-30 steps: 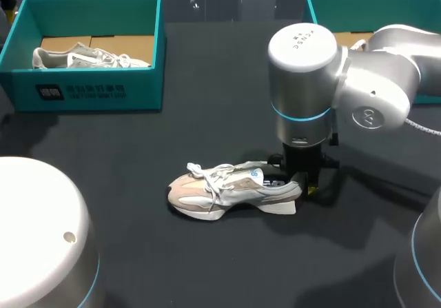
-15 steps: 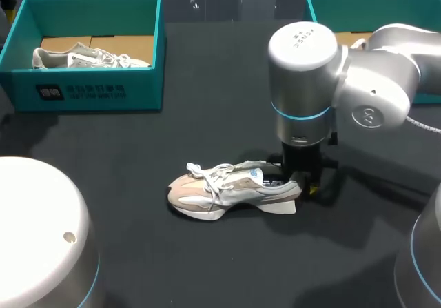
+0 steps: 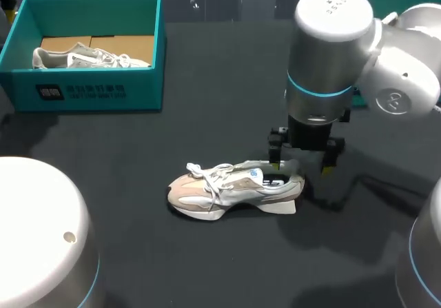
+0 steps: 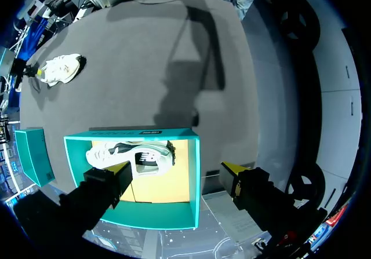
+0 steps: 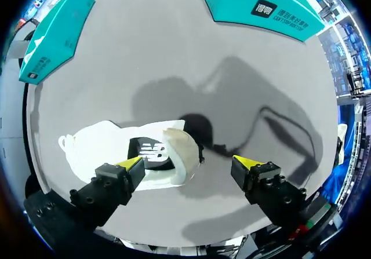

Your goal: Take the shoe out of the shoebox, open the shoe tongue, remove and reinsert the insole, then place the shoe into the shoebox

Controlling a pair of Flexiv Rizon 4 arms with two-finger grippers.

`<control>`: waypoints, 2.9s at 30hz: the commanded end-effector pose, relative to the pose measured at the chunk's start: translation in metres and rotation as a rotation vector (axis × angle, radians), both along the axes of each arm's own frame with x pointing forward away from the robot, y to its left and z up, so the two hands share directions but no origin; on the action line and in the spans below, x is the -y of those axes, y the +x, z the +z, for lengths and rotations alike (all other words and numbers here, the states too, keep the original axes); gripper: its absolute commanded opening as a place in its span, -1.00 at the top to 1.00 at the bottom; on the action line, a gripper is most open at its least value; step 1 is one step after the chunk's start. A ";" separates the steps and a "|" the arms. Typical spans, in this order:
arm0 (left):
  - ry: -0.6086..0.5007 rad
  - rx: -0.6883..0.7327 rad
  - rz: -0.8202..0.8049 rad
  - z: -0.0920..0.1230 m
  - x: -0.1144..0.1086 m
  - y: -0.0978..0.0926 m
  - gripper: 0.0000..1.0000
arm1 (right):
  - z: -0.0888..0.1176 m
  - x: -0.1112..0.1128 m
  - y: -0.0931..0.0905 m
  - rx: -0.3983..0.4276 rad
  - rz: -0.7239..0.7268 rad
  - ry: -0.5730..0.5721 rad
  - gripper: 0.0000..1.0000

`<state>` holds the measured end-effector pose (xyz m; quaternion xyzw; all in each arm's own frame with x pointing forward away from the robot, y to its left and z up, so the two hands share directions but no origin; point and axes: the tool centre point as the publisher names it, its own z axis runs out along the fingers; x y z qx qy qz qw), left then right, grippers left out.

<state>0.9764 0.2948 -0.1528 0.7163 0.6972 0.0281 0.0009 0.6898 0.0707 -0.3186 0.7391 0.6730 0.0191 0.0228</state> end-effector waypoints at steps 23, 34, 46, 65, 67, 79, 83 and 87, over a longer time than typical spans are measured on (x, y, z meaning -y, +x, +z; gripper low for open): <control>0.001 0.002 -0.001 0.000 0.000 -0.001 -1.00 | 0.043 0.082 -0.013 0.483 1.042 0.492 -1.00; 0.001 0.002 -0.001 0.000 0.000 -0.001 -1.00 | 0.038 0.097 -0.017 0.560 1.143 0.512 -1.00; 0.001 0.002 -0.001 0.000 0.000 -0.001 -1.00 | 0.010 0.134 -0.012 0.754 1.341 0.587 -1.00; 0.001 0.002 -0.001 0.000 0.000 -0.001 -1.00 | -0.010 0.141 -0.006 0.771 1.427 0.593 -1.00; 0.001 0.002 -0.001 0.000 0.000 -0.001 -1.00 | -0.013 0.140 -0.007 0.766 1.426 0.574 -1.00; 0.001 0.002 -0.001 0.000 0.000 -0.001 -1.00 | -0.046 0.163 -0.004 0.833 1.362 0.677 -1.00; 0.001 0.002 -0.001 0.000 0.000 -0.001 -1.00 | -0.053 0.163 -0.006 0.849 1.351 0.692 -1.00; 0.001 0.002 -0.001 0.000 0.000 -0.001 -1.00 | -0.055 0.163 -0.009 0.856 1.356 0.693 -1.00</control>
